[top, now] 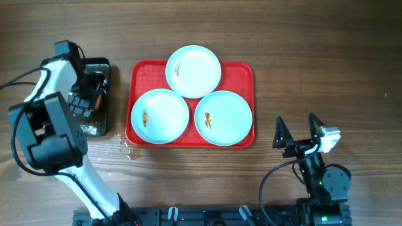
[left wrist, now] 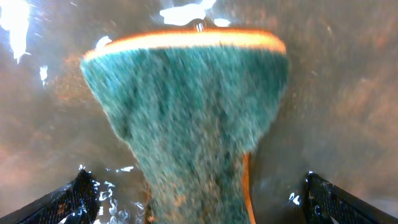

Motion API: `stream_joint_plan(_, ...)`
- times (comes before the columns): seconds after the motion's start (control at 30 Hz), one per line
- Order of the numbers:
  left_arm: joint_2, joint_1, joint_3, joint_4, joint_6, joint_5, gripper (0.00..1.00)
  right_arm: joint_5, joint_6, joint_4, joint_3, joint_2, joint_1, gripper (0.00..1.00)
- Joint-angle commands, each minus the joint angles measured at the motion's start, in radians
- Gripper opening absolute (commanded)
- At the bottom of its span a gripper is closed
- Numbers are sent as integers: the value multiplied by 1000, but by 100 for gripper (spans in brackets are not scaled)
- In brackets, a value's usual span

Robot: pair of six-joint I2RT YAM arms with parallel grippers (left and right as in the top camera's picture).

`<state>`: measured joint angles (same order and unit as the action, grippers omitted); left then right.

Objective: Clean dirty plates on tray and stack at the side
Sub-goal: 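Grasp the green-and-orange sponge with the left gripper and lift it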

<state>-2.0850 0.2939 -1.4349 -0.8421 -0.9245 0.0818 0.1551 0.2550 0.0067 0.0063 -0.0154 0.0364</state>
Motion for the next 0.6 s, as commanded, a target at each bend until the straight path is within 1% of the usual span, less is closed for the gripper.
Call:
stream_joint_plan(0.0, -41, 48, 40, 48, 0, 14, 100, -9, -16, 3, -1, 4, -5, 100)
stream_joint_plan(0.17, -41, 86, 40, 132, 0, 51, 100, -9, -16, 3, -1, 4, -5, 100)
stream_joint_plan(0.2, -42, 87, 40, 140, 0, 71, 97, -9, -16, 3, -1, 4, -5, 100)
stream_joint_plan(0.27, -42, 87, 40, 143, 0, 77, 90, -9, -16, 3, -1, 4, -5, 100)
stream_joint_plan(0.33, -42, 87, 40, 142, 1, 77, 44, -9, -17, 3, -1, 4, -5, 100)
stream_joint_plan(0.4, -42, 87, 40, 135, 0, 77, 4, -9, -17, 3, -1, 4, -5, 100)
stream_joint_plan(0.5, -41, 87, 40, 118, 1, 76, 4, -9, -16, 3, -1, 4, -5, 99)
stream_joint_plan(0.53, -40, 87, 40, 107, 1, 65, 16, -9, -16, 3, -1, 4, -5, 100)
stream_joint_plan(0.57, -40, 88, 40, 96, 1, 58, 63, -9, -16, 3, -1, 4, -5, 100)
